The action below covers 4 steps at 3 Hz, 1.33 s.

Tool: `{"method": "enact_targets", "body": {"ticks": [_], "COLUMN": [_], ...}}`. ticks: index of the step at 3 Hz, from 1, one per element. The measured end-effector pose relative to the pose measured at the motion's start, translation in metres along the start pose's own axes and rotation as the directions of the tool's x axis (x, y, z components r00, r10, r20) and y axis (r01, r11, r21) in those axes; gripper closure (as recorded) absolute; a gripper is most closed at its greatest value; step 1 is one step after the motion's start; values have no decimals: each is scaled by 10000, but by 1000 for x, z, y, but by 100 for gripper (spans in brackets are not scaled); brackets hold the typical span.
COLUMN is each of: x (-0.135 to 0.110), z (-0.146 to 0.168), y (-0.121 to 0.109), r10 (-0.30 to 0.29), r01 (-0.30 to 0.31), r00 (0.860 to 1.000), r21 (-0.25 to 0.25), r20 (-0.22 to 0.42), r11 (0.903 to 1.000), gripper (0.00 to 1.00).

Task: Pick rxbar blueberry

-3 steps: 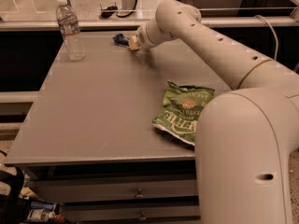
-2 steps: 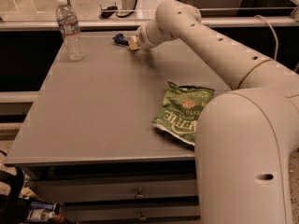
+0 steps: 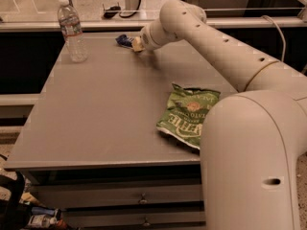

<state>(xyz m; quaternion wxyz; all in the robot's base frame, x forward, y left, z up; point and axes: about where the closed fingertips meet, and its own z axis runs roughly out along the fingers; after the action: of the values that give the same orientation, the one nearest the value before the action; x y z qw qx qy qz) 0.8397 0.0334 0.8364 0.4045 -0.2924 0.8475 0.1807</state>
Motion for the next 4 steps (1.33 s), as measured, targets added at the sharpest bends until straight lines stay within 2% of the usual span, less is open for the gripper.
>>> {"method": "enact_targets", "body": {"ticks": [4], "x": [0], "z": [0], "y": [0], "r10": [-4], "r01": [4], "r00": [10000], "r21": [2], "r20": [-2], "r11": [10000], "gripper": [100]}}
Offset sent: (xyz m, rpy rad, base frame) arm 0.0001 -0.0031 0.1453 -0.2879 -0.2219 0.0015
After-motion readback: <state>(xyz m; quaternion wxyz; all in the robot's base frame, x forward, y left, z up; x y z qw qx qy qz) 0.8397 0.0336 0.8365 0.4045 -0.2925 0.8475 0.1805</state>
